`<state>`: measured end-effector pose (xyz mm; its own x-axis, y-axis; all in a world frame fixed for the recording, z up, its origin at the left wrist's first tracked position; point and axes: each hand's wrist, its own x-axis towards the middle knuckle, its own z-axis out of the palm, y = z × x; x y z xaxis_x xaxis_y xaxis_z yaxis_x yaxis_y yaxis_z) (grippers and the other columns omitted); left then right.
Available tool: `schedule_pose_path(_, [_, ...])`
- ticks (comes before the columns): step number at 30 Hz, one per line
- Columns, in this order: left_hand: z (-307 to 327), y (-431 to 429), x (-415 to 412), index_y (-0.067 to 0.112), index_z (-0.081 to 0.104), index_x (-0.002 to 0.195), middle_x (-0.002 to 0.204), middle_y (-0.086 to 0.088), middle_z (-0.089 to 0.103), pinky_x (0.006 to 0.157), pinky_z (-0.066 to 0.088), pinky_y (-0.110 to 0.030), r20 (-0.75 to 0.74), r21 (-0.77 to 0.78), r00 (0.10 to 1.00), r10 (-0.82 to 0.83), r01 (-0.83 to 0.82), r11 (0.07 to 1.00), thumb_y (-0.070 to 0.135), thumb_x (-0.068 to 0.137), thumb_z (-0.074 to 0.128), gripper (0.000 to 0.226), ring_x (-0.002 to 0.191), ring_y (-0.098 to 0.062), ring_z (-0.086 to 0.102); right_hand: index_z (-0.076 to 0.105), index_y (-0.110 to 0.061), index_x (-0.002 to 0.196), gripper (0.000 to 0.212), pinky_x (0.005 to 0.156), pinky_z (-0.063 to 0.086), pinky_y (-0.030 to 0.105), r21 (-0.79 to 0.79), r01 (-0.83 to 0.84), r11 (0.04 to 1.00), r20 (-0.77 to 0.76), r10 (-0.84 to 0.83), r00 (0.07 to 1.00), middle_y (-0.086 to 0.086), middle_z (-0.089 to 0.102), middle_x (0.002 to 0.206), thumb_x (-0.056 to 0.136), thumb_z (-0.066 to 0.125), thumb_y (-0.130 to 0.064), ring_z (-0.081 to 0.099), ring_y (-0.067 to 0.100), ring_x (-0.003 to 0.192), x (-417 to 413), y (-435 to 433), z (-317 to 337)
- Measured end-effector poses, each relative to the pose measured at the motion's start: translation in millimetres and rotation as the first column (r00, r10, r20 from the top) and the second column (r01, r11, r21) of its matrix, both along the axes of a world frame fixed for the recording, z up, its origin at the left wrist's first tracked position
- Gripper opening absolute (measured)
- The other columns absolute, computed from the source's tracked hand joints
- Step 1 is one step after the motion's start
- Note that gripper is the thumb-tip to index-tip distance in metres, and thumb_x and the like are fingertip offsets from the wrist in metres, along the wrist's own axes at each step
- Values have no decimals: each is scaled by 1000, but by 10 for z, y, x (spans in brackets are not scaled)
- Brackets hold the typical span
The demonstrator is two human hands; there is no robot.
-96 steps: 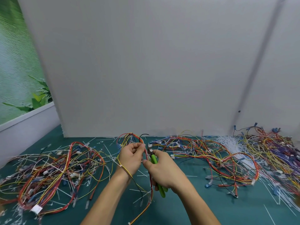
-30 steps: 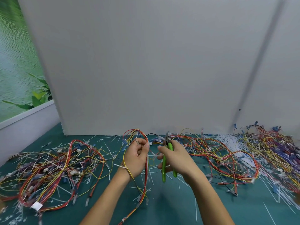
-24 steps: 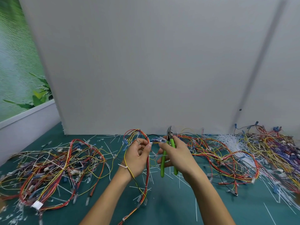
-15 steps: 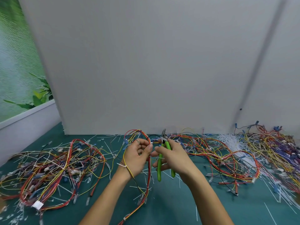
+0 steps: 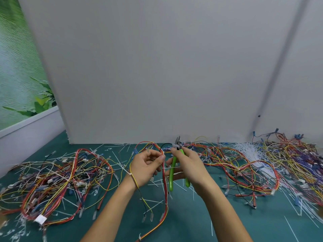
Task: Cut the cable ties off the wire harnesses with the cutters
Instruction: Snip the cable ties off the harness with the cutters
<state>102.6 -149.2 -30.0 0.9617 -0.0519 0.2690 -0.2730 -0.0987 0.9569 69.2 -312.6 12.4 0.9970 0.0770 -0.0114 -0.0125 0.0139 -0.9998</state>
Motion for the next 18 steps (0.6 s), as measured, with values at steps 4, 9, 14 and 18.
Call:
schedule_pose_path(4, [24, 27, -19, 9, 69, 97, 70, -6, 69, 56, 53, -33, -56, 11, 997, -57, 58, 998, 13, 92, 71, 7, 57, -20, 63, 61, -10, 110, 16, 57, 61, 38, 56, 38, 998, 0, -38, 999, 14, 71, 90, 104, 58, -25, 74, 33, 66, 15, -27, 7])
schedule_pose_path(9, [60, 54, -65, 10, 64, 114, 90, -17, 78, 67, 56, -36, -157, -18, 969, -193, 193, 981, 13, 93, 68, 21, 78, -31, 74, 61, -12, 107, 11, 57, 60, 38, 88, 44, 995, 14, -46, 999, 11, 73, 86, 103, 59, -23, 75, 35, 66, 26, -51, 4])
schedule_pose_path(14, [103, 72, -122, 8, 60, 122, 94, -16, 78, 72, 59, -30, -161, -26, 952, -258, 258, 966, 6, 94, 66, 29, 84, -18, 74, 59, -11, 106, 11, 53, 57, 34, 103, 18, 994, 9, -19, 1000, 9, 74, 82, 103, 59, -21, 73, 35, 65, 37, -61, 6])
schedule_pose_path(18, [120, 75, -132, 4, 57, 125, 98, -22, 76, 86, 57, -46, -137, -17, 962, -235, 235, 972, 4, 94, 65, 32, 96, -34, 73, 60, -11, 107, 12, 55, 59, 35, 87, 15, 996, 10, -16, 1000, 8, 74, 84, 103, 59, -22, 75, 37, 68, 54, -76, -8])
